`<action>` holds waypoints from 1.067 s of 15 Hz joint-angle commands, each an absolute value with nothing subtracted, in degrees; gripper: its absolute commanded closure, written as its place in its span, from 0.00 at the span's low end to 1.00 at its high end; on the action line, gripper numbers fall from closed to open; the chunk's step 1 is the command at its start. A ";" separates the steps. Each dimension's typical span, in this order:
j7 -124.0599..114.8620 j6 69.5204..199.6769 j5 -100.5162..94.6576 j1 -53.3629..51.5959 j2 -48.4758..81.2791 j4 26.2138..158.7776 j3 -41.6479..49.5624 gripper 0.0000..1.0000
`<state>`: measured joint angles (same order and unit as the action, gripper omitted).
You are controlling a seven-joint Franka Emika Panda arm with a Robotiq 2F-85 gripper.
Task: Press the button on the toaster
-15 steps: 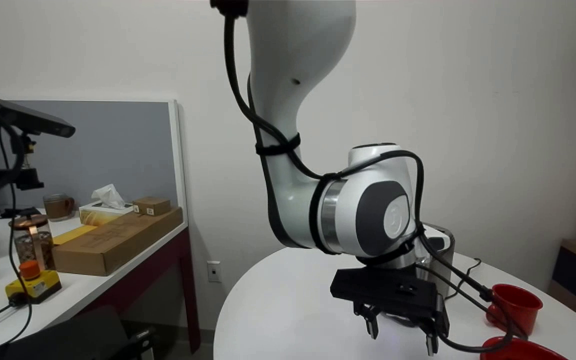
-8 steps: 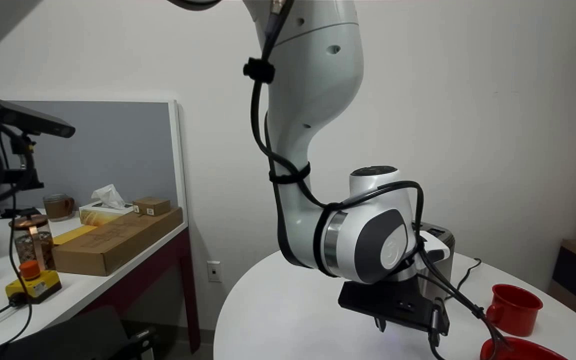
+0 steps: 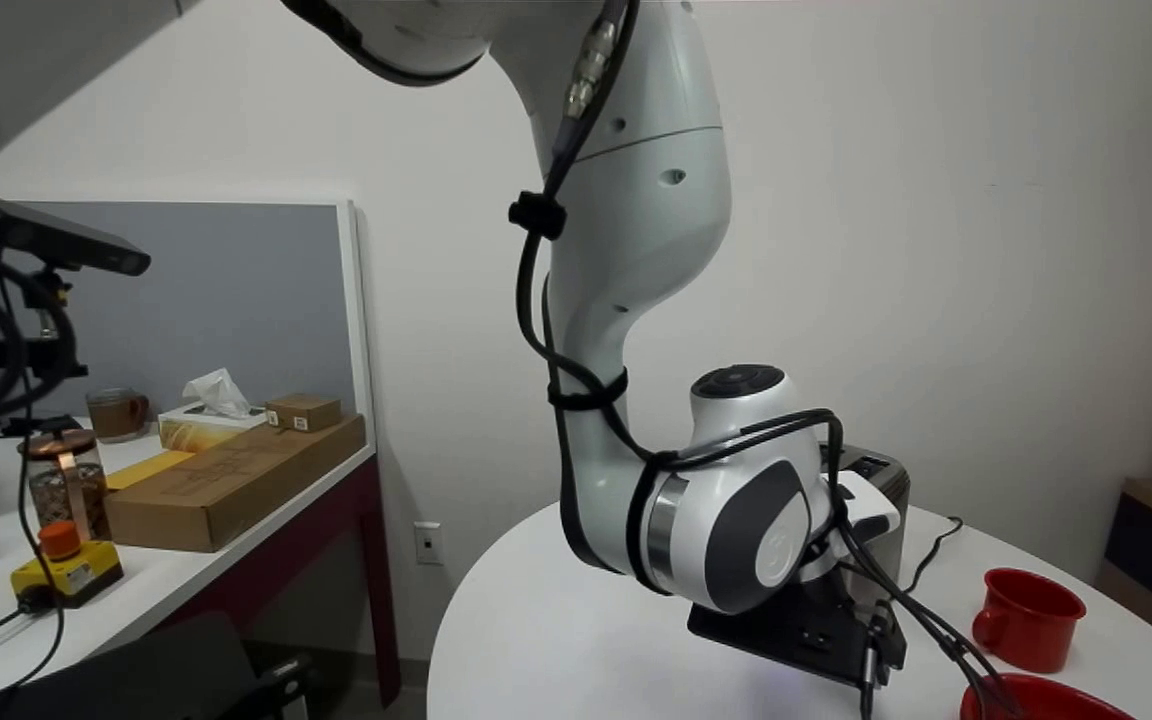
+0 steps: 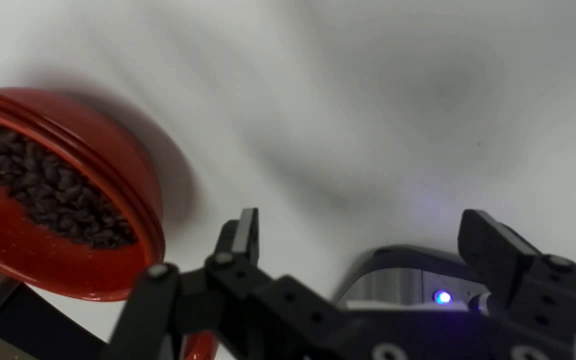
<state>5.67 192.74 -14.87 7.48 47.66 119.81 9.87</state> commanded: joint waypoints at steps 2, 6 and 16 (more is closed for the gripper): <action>7.13 197.26 -12.45 7.92 50.68 117.70 8.67 0.00; 6.79 198.66 -11.73 8.45 52.10 116.38 7.78 0.00; 5.94 197.96 -9.13 8.07 55.71 110.63 7.19 0.00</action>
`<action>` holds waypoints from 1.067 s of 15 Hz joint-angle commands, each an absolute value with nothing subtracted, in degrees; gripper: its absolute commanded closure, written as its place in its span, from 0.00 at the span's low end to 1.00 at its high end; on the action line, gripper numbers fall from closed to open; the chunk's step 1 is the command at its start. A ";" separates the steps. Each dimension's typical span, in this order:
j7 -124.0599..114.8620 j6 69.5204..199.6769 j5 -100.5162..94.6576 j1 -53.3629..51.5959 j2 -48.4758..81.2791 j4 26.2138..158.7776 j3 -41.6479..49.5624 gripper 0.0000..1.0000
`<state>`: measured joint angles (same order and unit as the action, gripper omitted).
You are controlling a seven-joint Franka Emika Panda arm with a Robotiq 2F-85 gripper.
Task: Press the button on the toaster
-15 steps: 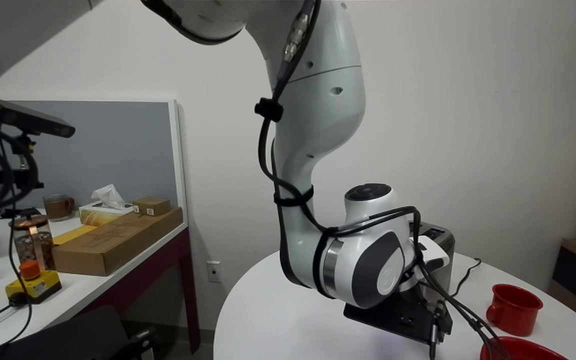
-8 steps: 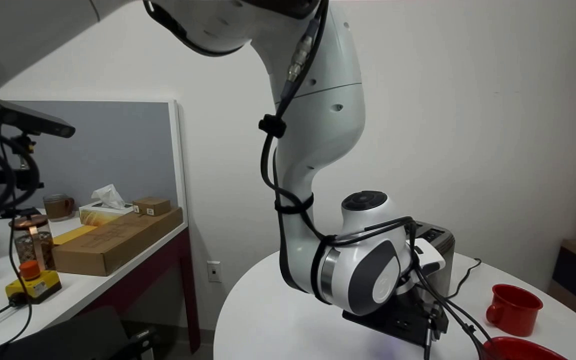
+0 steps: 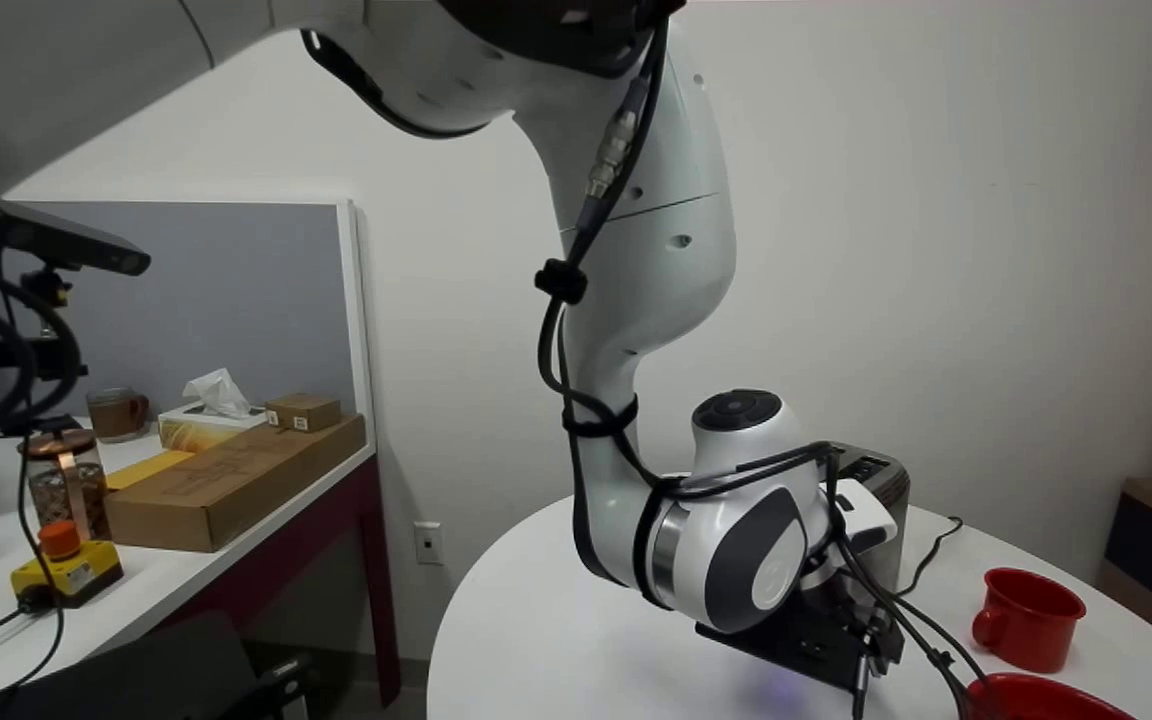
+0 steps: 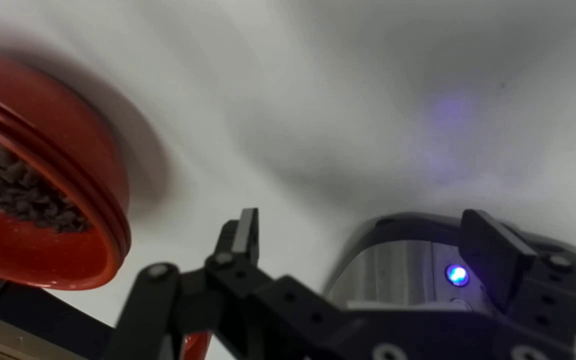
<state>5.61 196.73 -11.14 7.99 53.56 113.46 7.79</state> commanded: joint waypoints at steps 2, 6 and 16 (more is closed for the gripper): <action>5.85 197.95 -8.60 7.80 56.49 109.47 7.13 0.00; 5.71 197.45 -8.13 7.37 58.00 107.34 7.14 0.00; 4.77 200.83 -6.32 7.65 60.76 104.24 6.04 0.00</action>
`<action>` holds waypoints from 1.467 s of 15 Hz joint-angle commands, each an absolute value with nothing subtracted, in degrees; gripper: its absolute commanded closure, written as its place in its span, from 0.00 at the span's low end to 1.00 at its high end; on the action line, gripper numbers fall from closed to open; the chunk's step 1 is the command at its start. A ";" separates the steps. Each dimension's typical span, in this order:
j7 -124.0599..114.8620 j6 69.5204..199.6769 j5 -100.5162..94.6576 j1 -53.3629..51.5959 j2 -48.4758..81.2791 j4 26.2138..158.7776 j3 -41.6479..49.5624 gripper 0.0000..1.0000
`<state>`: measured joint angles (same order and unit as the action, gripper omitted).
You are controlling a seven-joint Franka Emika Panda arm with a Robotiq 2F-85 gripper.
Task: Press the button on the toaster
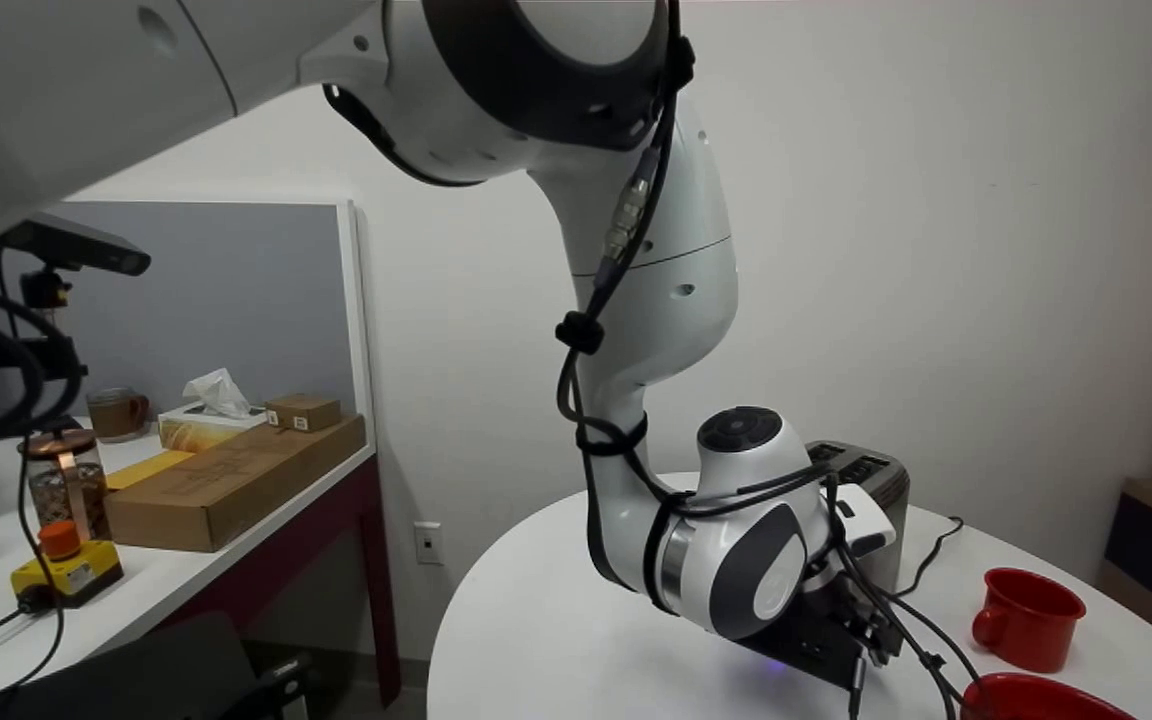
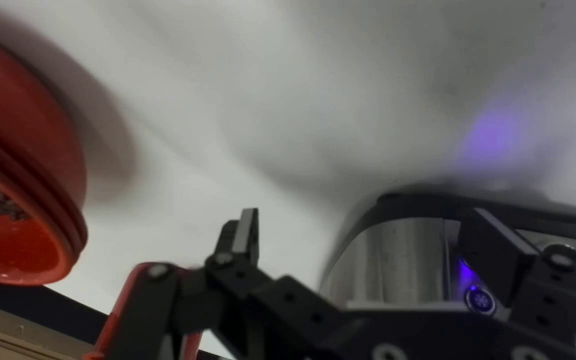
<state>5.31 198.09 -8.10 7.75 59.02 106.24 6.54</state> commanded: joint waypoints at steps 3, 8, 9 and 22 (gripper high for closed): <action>5.07 196.30 -8.21 9.55 59.01 105.75 3.84 0.00; 8.66 179.53 -12.55 20.85 51.42 111.03 -9.23 0.00; 9.16 176.32 -11.36 22.15 49.70 112.23 -10.91 0.00; 14.23 154.97 5.75 19.75 15.99 139.72 -13.76 0.00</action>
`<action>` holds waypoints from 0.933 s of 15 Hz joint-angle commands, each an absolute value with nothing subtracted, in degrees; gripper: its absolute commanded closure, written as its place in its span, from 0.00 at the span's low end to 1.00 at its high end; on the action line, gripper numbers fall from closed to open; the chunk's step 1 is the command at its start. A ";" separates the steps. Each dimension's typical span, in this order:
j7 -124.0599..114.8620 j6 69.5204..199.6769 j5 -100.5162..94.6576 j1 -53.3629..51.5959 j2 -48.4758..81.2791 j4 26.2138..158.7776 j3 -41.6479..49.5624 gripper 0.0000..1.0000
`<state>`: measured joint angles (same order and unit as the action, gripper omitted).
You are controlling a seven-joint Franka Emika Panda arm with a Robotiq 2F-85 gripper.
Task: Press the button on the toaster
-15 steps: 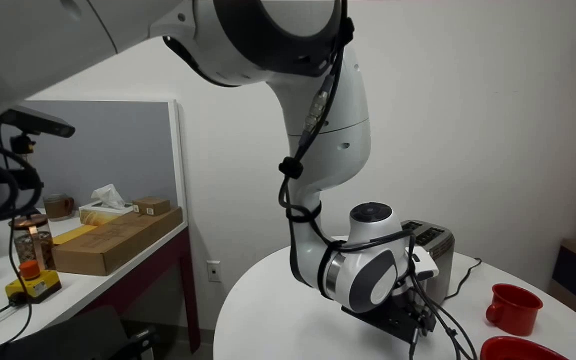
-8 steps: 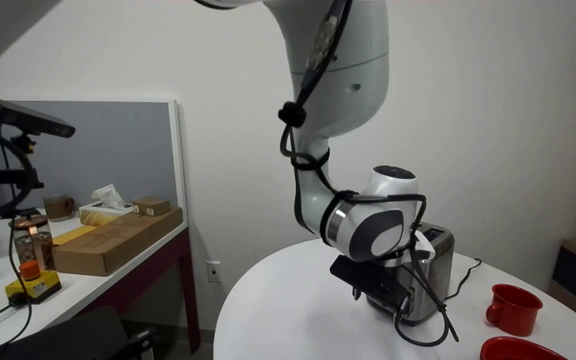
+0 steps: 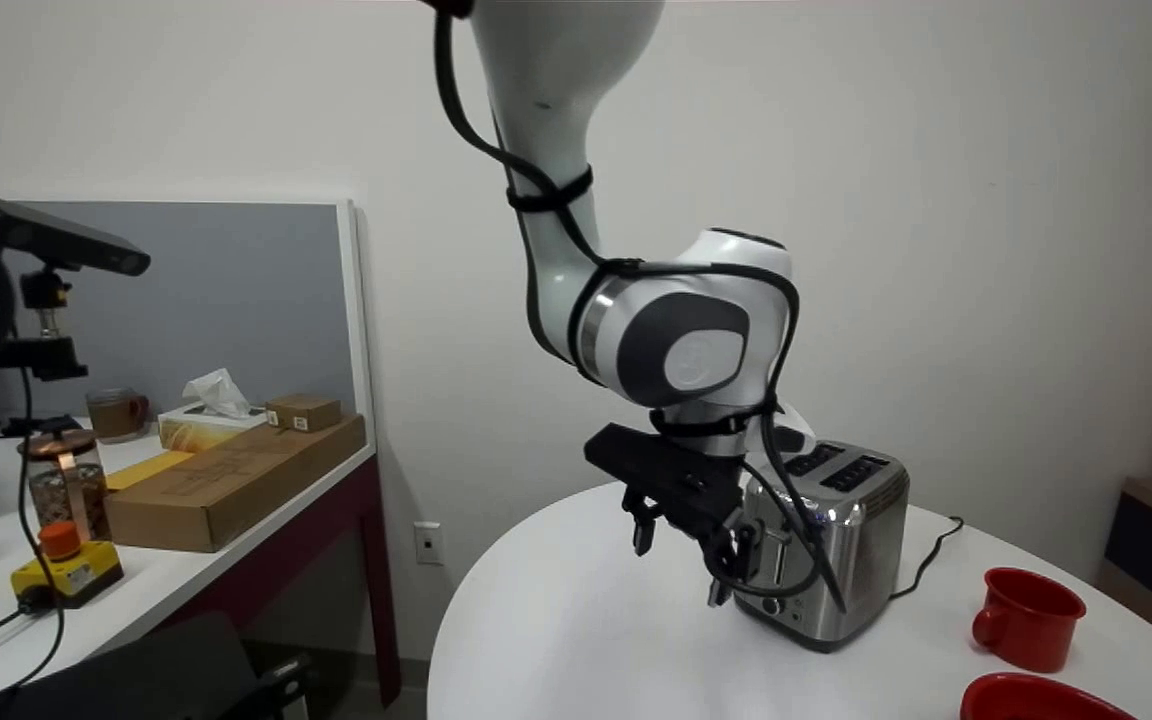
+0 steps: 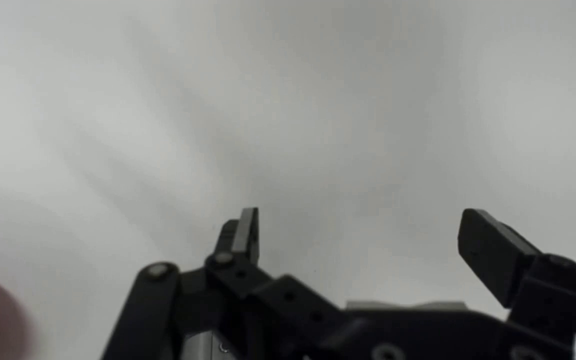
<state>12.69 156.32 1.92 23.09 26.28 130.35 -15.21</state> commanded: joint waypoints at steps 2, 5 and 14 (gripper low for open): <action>14.15 153.17 6.32 17.03 9.41 144.70 -12.79 0.00; 11.14 148.42 2.98 12.40 -0.07 150.11 -10.33 0.00; 8.57 140.01 -1.68 4.68 -11.43 153.63 -3.31 0.00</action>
<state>9.22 140.11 -0.81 7.36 -11.49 153.69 -6.07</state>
